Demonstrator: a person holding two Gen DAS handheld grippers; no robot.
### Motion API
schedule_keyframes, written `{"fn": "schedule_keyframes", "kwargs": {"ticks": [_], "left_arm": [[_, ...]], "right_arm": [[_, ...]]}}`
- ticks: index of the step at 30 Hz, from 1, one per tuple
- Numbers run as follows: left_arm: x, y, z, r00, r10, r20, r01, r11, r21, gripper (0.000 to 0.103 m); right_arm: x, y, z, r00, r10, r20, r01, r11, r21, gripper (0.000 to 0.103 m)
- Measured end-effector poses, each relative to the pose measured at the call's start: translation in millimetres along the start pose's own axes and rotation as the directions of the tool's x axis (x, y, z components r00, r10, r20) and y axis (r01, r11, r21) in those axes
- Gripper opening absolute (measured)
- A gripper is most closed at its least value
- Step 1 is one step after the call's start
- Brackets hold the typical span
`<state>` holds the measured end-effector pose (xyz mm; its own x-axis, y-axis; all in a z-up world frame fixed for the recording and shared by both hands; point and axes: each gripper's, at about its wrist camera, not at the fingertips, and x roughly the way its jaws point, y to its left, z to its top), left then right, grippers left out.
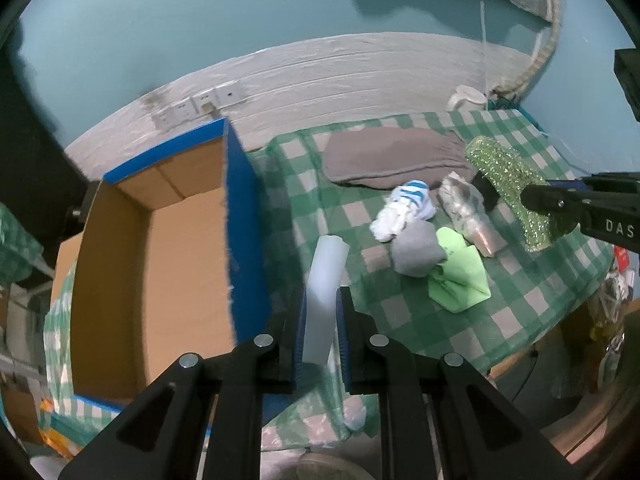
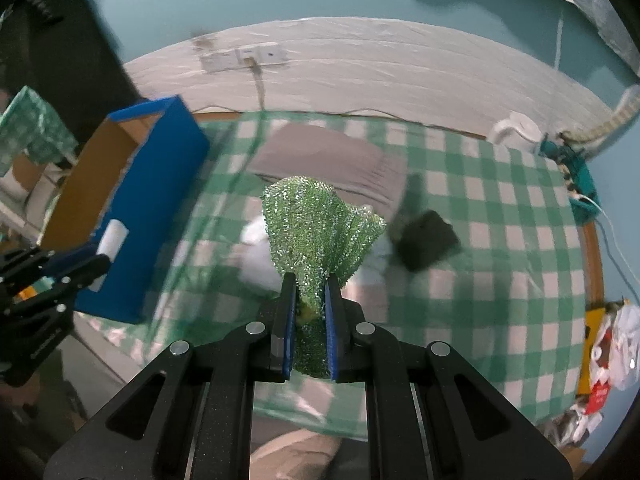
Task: Organize soft objects
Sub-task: 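Drop the scrubber into the box with the right tool while the left drops the tube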
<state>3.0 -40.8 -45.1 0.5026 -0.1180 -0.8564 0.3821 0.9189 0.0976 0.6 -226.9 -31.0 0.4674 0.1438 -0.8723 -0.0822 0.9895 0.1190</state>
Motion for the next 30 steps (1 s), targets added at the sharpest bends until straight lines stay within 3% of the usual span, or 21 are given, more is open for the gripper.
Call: {"fn": "schedule_keyframes", "kwargs": {"ticks": [21, 30], "left_arm": [[-22.8, 85.3, -22.8, 0.995, 0.092, 0.03, -0.085, 0.981, -0.174, 0.015], [-7.7, 135.6, -38.8, 0.991, 0.132, -0.003, -0.128, 0.955, -0.269, 0.015]], "right_arm": [[9.8, 150.7, 49.8, 0.99, 0.138, -0.017, -0.139, 0.976, -0.169, 0.011], [34.8, 198.8, 59.8, 0.982, 0.175, -0.067, -0.186, 0.959, -0.213, 0.011]]}}
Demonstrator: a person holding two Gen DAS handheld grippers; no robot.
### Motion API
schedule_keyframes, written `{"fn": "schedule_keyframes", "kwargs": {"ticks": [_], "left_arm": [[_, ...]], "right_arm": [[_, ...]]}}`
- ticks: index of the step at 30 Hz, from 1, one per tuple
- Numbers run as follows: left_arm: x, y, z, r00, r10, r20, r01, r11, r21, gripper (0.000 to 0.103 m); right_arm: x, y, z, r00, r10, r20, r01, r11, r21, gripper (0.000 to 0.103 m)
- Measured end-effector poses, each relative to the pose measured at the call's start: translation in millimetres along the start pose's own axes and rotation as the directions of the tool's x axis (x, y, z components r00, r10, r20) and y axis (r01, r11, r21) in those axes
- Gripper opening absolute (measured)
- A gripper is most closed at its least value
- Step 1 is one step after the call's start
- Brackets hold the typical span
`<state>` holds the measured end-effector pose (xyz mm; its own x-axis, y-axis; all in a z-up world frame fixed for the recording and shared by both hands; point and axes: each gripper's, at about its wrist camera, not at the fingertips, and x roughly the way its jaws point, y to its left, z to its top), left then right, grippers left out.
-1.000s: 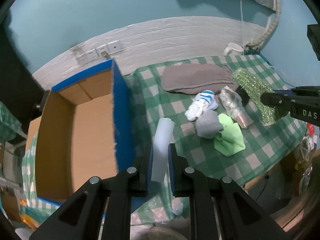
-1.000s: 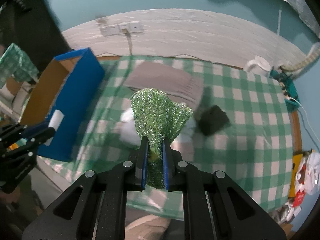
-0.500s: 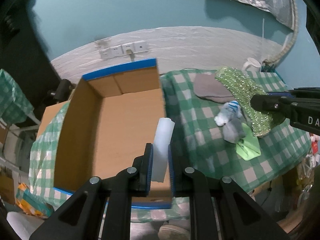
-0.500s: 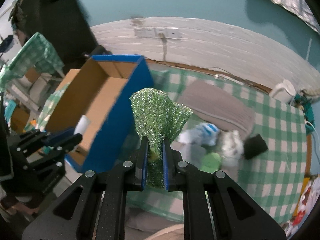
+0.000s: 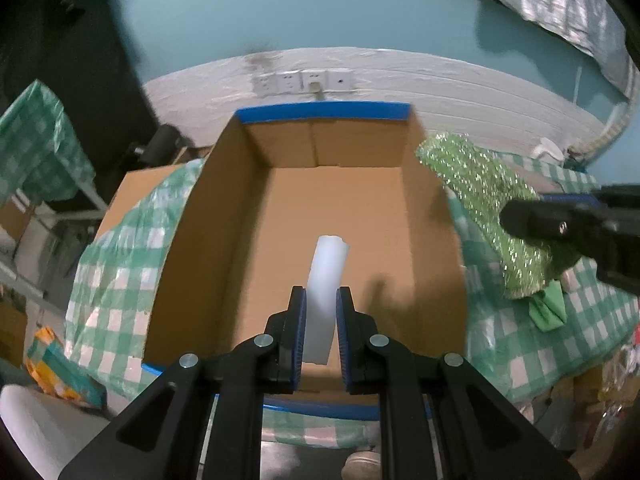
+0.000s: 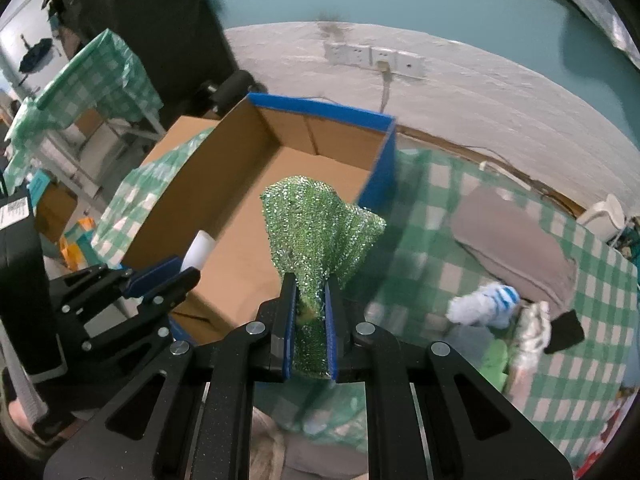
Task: Organize soft objects
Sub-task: 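Drop the scrubber into the box with the right tool while the left drops the tube, then move both open tools back over the remaining soft items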
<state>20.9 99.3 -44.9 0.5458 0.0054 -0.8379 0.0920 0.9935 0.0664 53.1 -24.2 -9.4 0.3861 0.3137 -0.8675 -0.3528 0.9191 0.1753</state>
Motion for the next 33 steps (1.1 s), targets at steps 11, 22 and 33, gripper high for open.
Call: {"fn": "schedule_keyframes", "kwargs": {"ticks": [11, 22, 33], "left_arm": [[25.4, 27.5, 3.6, 0.998, 0.043, -0.035, -0.045, 0.997, -0.055, 0.015], [41.4, 36.1, 1.9, 0.996, 0.039, -0.078, -0.047, 0.994, -0.097, 0.05], [32.2, 33.1, 6.2, 0.998, 0.05, -0.046, -0.055, 0.992, -0.113, 0.057]], "right_arm": [[38.6, 19.6, 18.2, 0.999, 0.022, -0.047, -0.024, 0.999, -0.036, 0.011], [62.5, 26.2, 15.4, 0.994, 0.056, -0.09, -0.061, 0.997, -0.05, 0.03], [33.3, 10.9, 7.6, 0.998, 0.067, 0.008, -0.067, 0.997, -0.023, 0.059]]}}
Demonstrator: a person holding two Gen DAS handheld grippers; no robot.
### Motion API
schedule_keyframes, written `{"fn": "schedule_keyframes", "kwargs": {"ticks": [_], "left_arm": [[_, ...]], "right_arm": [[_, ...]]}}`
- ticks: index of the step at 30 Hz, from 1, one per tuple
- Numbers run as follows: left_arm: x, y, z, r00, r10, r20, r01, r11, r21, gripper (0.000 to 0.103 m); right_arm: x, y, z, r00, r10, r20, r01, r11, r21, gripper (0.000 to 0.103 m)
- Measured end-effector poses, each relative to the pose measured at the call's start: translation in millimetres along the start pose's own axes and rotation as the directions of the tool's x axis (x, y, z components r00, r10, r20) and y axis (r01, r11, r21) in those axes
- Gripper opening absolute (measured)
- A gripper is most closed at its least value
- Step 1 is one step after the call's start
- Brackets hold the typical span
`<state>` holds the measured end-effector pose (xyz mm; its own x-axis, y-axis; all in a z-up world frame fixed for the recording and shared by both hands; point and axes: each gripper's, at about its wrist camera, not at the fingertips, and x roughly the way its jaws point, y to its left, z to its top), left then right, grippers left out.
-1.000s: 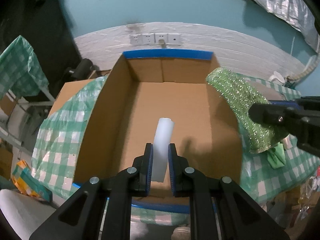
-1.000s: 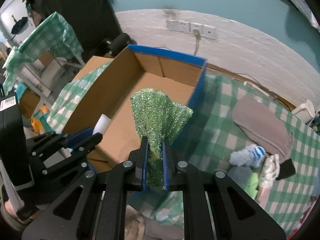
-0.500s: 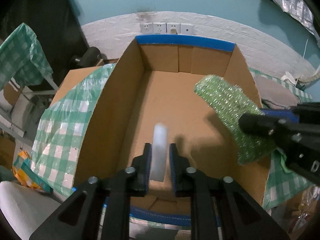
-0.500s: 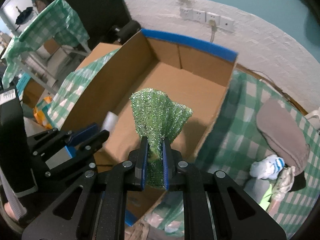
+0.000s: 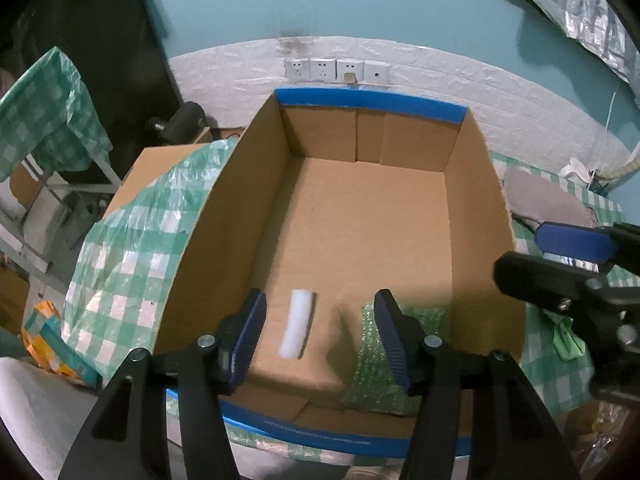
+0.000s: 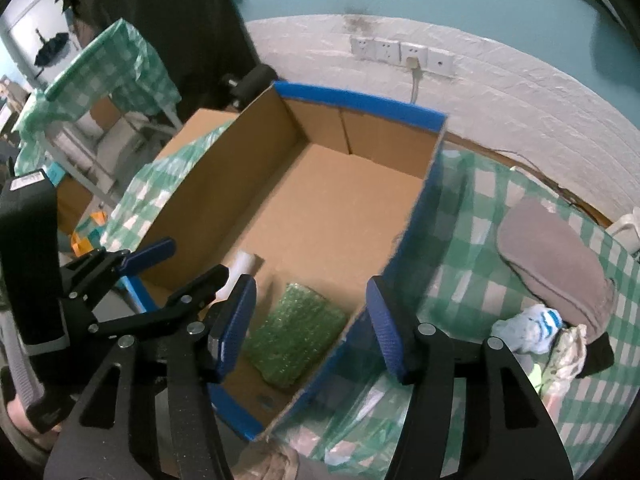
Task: Organize soft objects
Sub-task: 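Move both open tools back over the remaining soft items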
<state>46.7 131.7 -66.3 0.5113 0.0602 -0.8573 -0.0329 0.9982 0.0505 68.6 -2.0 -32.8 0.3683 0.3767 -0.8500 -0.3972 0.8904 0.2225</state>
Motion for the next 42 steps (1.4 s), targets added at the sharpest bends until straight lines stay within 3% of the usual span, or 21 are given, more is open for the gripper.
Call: {"fn": "schedule_keyframes", "kwargs": {"ticks": [7, 19, 34, 42], "left_arm": [[-7.5, -14.5, 1.3, 1.0, -0.025, 0.015, 0.025, 0.999, 0.021, 0.057], [-35.6, -55.4, 10.1, 0.989, -0.103, 0.109, 0.095, 0.993, 0.071, 0.065], [-38.1, -99.2, 13.8, 0.987, -0.13, 0.098, 0.117, 0.985, 0.126, 0.065], [-39.0, -136.3, 7.4, 0.986, -0.145, 0.084, 0.125, 0.97, 0.207, 0.067]], "right_arm": [[-18.4, -19.3, -12.2, 0.999, -0.024, 0.027, 0.023, 0.999, 0.025, 0.059], [-42.0, -67.0, -37.4, 0.996, -0.074, 0.049, 0.068, 0.991, 0.119, 0.059], [-65.4, -127.7, -69.7, 0.983, -0.17, 0.063, 0.155, 0.969, 0.194, 0.06], [-76.0, -165.5, -86.1, 0.971, -0.234, 0.054, 0.214, 0.944, 0.249, 0.06]]}}
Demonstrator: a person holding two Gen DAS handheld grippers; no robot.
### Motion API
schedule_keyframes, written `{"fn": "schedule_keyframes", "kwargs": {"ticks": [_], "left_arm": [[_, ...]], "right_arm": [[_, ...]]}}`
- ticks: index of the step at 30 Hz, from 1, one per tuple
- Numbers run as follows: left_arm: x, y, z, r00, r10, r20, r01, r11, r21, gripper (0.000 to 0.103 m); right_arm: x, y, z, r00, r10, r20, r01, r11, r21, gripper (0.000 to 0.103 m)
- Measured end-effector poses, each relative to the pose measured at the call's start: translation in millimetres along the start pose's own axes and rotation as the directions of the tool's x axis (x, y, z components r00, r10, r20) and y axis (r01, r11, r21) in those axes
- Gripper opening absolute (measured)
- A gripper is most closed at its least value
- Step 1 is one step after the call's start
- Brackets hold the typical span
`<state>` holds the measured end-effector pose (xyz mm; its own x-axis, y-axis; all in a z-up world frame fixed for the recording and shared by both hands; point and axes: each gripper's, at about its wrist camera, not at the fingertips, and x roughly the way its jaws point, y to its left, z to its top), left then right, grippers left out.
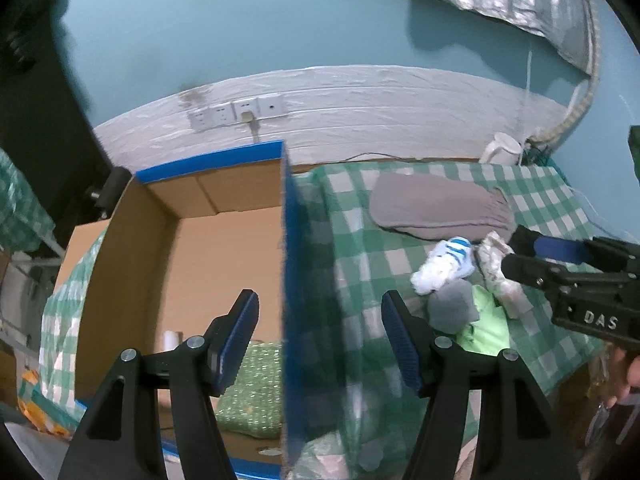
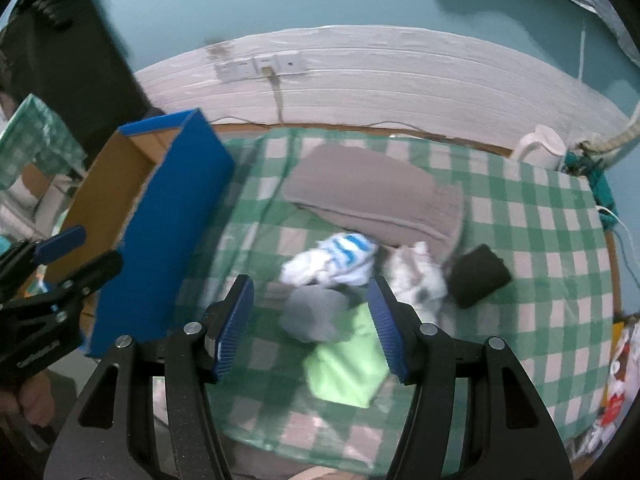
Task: Organize soft objects
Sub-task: 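Move both open tools back over the remaining soft items, then grasp the white plastic bag bundle with the right tool while the left grasps the felt pad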
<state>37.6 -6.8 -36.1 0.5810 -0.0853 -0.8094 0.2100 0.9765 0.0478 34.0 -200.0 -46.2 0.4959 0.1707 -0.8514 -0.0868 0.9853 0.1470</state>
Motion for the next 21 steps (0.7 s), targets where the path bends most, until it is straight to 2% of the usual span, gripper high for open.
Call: {"fn": "schedule_keyframes", "kwargs": {"ticks": [12, 21], "left_arm": [[11.3, -43.2, 4.3, 0.999, -0.026, -0.018, 0.027, 0.996, 0.08, 0.072], [35.5, -62.4, 2.6, 0.993, -0.076, -0.09, 0.083, 0.994, 0.074, 0.076]], "right_arm": [[13.0, -50.5, -8.8, 0.998, -0.054, -0.035, 0.057, 0.995, 0.078, 0.06], [40.2, -76.8, -16.3, 0.993, -0.077, -0.089, 0.088, 0.989, 0.12, 0.06]]}}
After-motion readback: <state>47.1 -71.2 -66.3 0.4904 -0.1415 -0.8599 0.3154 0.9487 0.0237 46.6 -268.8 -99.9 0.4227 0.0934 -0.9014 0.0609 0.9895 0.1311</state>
